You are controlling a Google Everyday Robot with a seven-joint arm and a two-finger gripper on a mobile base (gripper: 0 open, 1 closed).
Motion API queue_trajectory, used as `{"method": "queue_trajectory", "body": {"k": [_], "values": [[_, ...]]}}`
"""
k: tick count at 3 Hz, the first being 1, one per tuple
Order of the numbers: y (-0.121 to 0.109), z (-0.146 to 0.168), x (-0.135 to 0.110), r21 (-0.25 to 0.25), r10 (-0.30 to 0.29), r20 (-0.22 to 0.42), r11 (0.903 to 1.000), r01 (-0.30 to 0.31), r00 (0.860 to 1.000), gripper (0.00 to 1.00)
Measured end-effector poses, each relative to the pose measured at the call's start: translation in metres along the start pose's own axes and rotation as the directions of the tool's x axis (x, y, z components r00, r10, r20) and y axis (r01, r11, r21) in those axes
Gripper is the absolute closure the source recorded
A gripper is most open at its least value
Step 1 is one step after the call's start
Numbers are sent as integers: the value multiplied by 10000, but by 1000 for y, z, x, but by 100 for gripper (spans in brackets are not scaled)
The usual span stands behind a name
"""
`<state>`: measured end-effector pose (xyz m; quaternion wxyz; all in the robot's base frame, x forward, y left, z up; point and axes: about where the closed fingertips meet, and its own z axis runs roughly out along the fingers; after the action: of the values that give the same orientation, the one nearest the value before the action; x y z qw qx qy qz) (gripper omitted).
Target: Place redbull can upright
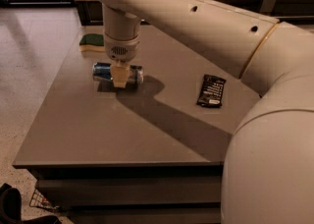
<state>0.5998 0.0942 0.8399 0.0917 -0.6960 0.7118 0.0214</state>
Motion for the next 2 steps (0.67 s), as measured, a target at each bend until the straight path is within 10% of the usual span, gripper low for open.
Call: {"method": "queue_trajectory", "body": {"k": [2], "values": [[-12, -42, 13, 947, 278, 2299, 9942, -508, 9728, 100]]}}
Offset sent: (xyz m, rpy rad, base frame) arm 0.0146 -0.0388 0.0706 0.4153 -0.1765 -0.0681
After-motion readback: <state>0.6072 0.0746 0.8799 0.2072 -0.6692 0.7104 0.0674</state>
